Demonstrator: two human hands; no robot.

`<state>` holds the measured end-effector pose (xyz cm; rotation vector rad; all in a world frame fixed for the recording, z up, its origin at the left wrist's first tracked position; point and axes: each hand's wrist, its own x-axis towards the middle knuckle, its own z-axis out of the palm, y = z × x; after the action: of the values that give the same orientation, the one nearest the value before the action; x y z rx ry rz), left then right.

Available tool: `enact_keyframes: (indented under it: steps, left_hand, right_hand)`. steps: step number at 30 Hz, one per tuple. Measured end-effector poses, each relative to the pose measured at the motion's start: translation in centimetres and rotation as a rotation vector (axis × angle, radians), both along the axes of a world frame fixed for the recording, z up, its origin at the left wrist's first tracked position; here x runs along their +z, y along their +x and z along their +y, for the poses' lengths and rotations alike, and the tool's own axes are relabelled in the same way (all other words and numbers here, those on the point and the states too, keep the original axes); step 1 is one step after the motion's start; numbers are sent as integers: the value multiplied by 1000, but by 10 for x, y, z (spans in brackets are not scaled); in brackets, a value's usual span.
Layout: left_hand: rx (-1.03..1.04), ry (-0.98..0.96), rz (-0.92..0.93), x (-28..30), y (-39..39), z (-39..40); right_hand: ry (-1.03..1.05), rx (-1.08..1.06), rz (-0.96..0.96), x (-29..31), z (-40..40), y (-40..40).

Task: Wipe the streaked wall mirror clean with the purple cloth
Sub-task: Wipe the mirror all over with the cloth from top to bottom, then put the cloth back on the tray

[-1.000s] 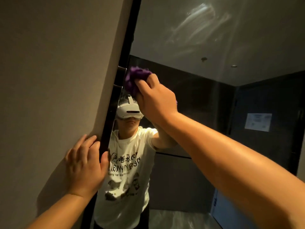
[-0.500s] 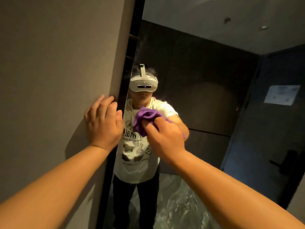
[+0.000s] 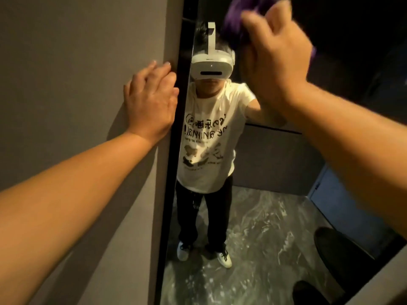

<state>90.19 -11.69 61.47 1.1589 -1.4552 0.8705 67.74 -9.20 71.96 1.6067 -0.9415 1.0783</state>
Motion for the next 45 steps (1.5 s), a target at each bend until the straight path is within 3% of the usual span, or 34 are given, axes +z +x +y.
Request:
enact_keyframes:
  steps: [2, 3, 5, 7, 11, 12, 14, 16, 18, 19, 23, 31, 33, 37, 40, 45]
  left_hand:
    - [15, -24, 16, -1, -2, -4]
    - [18, -33, 25, -2, -3, -5]
    - [5, -42, 39, -3, -5, -6]
    - [-22, -26, 51, -5, -6, -7]
    - [-66, 40, 67, -11, -10, -3]
    - [-75, 60, 75, -14, -11, 0]
    - [-85, 104, 91, -19, -14, 7]
    - [-114, 189, 91, -29, -16, 17]
    - [-137, 289, 82, -45, -14, 32]
    - [-137, 331, 81, -54, -12, 42]
    - [-120, 482, 68, -102, 1, 83]
    - [-232, 934, 13, -178, -16, 156]
    - [-300, 1015, -41, -185, -36, 167]
    - [-423, 1101, -194, -200, -76, 179]
    - [-447, 1099, -310, -214, -104, 180]
    - [-526, 1084, -712, -249, -181, 187]
  right_hand:
    - [328, 199, -19, -65, 5, 13]
    - [390, 262, 141, -120, 12, 21]
    - [331, 267, 386, -220, 4, 24]
    - [339, 259, 464, -291, -10, 22]
    - [621, 257, 640, -424, -5, 21]
    - [792, 209, 609, -456, 0, 26]
    - [1314, 123, 342, -502, 18, 37]
    - [1659, 279, 0, -531, 59, 56]
    - [1817, 476, -381, -535, 105, 81]
    - [1862, 553, -483, -525, 120, 86]
    - [1969, 752, -760, -512, 159, 58]
    - [1976, 741, -1223, -438, 202, -37]
    - [1954, 687, -1192, -420, 210, -59]
    - [1843, 485, -811, -388, 228, -100]
    - [1751, 295, -626, -383, 245, -134]
    - [1639, -96, -366, -406, 286, -202]
